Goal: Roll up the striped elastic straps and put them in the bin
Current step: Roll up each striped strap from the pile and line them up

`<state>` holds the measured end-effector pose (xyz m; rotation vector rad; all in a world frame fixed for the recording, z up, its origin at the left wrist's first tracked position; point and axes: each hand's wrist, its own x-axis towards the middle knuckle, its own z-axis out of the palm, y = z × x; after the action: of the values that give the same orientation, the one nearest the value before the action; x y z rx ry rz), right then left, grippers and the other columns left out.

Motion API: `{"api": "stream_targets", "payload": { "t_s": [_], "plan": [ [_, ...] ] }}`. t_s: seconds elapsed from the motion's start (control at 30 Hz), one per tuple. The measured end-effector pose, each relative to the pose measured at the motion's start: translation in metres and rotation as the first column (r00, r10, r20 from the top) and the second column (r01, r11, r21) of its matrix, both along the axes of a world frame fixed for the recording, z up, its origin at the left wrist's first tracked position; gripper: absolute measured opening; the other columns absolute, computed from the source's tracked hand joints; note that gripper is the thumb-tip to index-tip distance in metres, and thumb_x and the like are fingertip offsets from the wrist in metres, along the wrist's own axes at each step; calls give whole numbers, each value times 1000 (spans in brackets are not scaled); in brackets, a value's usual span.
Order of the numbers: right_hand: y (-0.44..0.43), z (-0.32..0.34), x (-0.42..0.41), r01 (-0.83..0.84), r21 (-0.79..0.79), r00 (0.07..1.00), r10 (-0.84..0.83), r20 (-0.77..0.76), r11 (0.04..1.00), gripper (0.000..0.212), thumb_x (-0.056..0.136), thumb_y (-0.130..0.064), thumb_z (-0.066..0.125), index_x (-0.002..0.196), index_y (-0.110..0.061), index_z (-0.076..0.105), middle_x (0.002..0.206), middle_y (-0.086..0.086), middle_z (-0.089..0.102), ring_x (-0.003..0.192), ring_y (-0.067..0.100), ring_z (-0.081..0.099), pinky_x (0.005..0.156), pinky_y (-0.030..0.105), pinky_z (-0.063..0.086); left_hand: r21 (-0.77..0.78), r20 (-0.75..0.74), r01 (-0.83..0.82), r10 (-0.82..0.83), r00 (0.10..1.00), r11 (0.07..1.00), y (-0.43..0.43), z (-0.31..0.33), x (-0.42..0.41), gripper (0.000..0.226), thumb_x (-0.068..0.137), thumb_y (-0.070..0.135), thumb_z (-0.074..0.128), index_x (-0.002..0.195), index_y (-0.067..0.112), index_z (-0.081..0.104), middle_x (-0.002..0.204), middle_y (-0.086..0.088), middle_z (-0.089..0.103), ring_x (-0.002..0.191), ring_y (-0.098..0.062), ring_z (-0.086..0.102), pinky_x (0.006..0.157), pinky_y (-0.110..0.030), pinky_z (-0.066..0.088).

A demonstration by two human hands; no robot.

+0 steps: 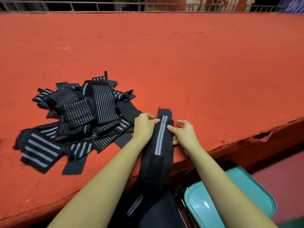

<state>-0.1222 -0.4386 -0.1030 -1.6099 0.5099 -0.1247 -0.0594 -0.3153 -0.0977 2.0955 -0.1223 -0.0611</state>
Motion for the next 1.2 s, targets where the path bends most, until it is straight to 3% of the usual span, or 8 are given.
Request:
{"api": "stream_targets", "payload": {
  "t_s": [0.1, 0.33, 0.6, 0.8, 0.9, 0.97, 1.1, 1.2],
  "plan": [
    [-5, -3, 10, -5, -9, 1000, 5, -4, 1000, 54, 94, -9, 61, 141, 1, 36, 64, 6, 56, 34, 3, 52, 37, 19, 43, -9, 61, -31, 31, 998, 999, -5, -9, 5, 18, 92, 21, 64, 98, 6, 71, 95, -3, 67, 88, -13, 56, 70, -17, 33],
    [-9, -7, 19, -15, 39, 1000, 15, 4, 999, 14, 94, -8, 61, 104, -7, 51, 41, -7, 53, 32, 5, 49, 34, 19, 41, 4, 108, -97, 96, 989, 995, -10, -29, 17, 18, 90, 27, 65, 85, 10, 67, 94, -7, 64, 88, -19, 58, 75, -25, 36],
    [-10, -12, 20, -1, 30, 999, -1, 51, 1000, 13, 94, -13, 60, 104, -6, 57, 64, 5, 61, 38, 7, 54, 37, 21, 43, -13, 125, -172, 172, 977, 985, -18, -30, 13, 22, 95, 27, 57, 90, 6, 59, 95, -6, 61, 89, -20, 54, 72, -27, 33],
    [-11, -9, 13, -34, 22, 992, 31, 124, 999, 9, 94, -7, 58, 89, -14, 55, 52, 0, 57, 39, 11, 51, 38, 22, 42, -23, 97, -104, 106, 990, 994, -16, -30, 12, 20, 97, 26, 55, 94, 7, 57, 101, -6, 59, 91, -18, 53, 74, -25, 34],
    [-12, -5, 8, -62, 48, 985, 53, 164, 997, 5, 92, -8, 61, 93, -13, 59, 48, 0, 53, 36, 12, 44, 35, 21, 35, -81, 87, 10, -3, 996, 997, -5, -25, 10, 15, 98, 26, 53, 93, 12, 54, 104, -5, 54, 89, -12, 48, 69, -15, 30],
    [-11, -1, 6, -53, 50, 979, 42, 200, 997, 7, 89, -9, 65, 96, -10, 64, 51, -1, 47, 40, 9, 39, 37, 19, 30, -116, 100, 70, -58, 993, 991, 6, -21, 8, 14, 98, 29, 53, 92, 15, 54, 104, -4, 55, 95, -13, 48, 78, -17, 33],
    [1, 15, 6, -111, 75, 959, 87, 271, 991, 13, 78, -17, 77, 89, -16, 71, 81, 6, 53, 71, 13, 53, 61, 22, 43, -326, 70, 70, -49, 996, 943, 29, -5, -2, 17, 94, 27, 60, 89, 11, 62, 83, 4, 61, 76, -5, 54, 70, -23, 43],
    [17, 29, 4, -238, 151, 931, 181, 317, 960, 9, 86, -6, 66, 87, -14, 62, 80, 0, 63, 74, 12, 61, 65, 21, 49, -402, 111, 32, 14, 994, 915, 52, 12, -8, 10, 88, 22, 68, 82, 14, 66, 77, 8, 63, 73, -3, 57, 72, -23, 46]
  ]
}}
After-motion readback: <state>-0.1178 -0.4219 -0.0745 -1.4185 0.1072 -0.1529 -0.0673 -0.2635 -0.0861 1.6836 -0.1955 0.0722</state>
